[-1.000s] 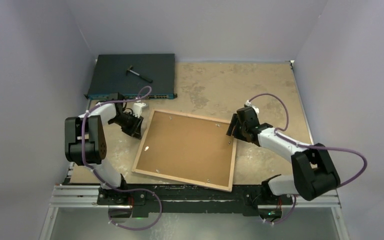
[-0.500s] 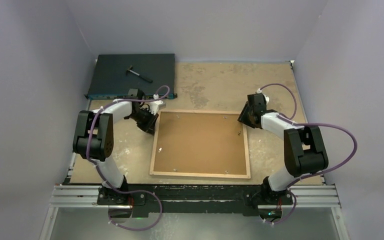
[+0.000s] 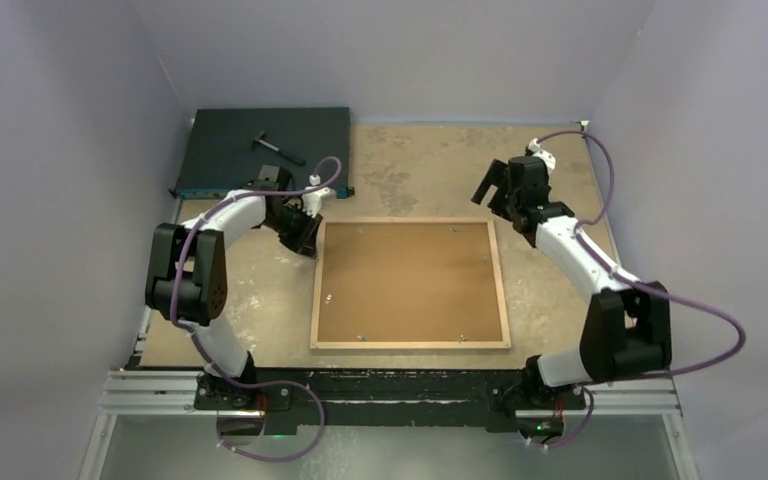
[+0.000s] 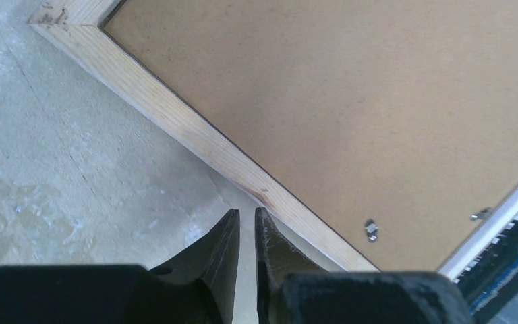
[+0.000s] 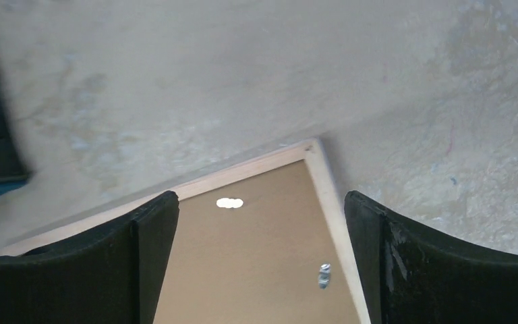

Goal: Put the photo into the frame
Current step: Adjust the photo frame at the center of the board, then install the photo frame at the center of the board.

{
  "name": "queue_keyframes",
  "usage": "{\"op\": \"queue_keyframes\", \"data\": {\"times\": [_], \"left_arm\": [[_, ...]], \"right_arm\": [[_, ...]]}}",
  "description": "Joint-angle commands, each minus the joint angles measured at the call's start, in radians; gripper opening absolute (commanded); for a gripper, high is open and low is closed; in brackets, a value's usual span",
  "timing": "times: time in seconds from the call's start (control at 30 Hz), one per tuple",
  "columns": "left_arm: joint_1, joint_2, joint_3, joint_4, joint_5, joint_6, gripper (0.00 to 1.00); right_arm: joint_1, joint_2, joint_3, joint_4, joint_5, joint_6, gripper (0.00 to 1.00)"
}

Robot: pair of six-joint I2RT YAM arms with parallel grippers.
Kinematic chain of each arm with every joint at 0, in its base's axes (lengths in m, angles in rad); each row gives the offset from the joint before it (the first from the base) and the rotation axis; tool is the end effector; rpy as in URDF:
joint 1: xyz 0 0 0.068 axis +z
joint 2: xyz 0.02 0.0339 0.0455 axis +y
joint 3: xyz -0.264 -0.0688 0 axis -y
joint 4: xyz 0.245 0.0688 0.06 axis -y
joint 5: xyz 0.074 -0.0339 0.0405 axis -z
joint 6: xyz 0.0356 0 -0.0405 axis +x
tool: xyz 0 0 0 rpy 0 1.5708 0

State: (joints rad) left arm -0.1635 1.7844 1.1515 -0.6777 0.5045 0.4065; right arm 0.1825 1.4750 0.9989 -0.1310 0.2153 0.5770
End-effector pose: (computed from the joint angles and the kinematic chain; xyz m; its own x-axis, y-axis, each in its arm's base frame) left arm 0.3288 -0.0717 0.1733 -0.7709 0.4780 -0.4210 0.6206 0.7126 -0.3273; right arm 0.3253 0.0523 0.2553 -0.4728 0.4547 -0.7548 0.3021 0.8883 0.3459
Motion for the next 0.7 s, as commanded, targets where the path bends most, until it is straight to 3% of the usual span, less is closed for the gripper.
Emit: {"op": "queue_keyframes", "data": {"times": [0.0,0.13,0.3,0.53,0.67], "left_arm": [[0.039,-0.11,0.043,-0.097,0.082,0.018,0.16],[0.119,-0.113,0.015,-0.133,0.159,0.007,0.3],[0.121,-0.083,-0.054,-0.075,0.215,-0.024,0.35],[0.073,-0.005,-0.076,0.018,0.217,-0.061,0.35],[0.072,0.02,-0.078,0.025,0.206,-0.056,0.29]], "right_arm": [[0.099,-0.114,0.01,-0.011,-0.034,0.016,0.93],[0.371,-0.127,-0.041,0.059,-0.058,0.112,0.84],[0.595,-0.116,-0.127,0.281,-0.143,0.21,0.75],[0.774,0.003,-0.168,0.529,-0.191,0.259,0.69],[0.82,0.106,-0.151,0.624,-0.23,0.28,0.67]]}}
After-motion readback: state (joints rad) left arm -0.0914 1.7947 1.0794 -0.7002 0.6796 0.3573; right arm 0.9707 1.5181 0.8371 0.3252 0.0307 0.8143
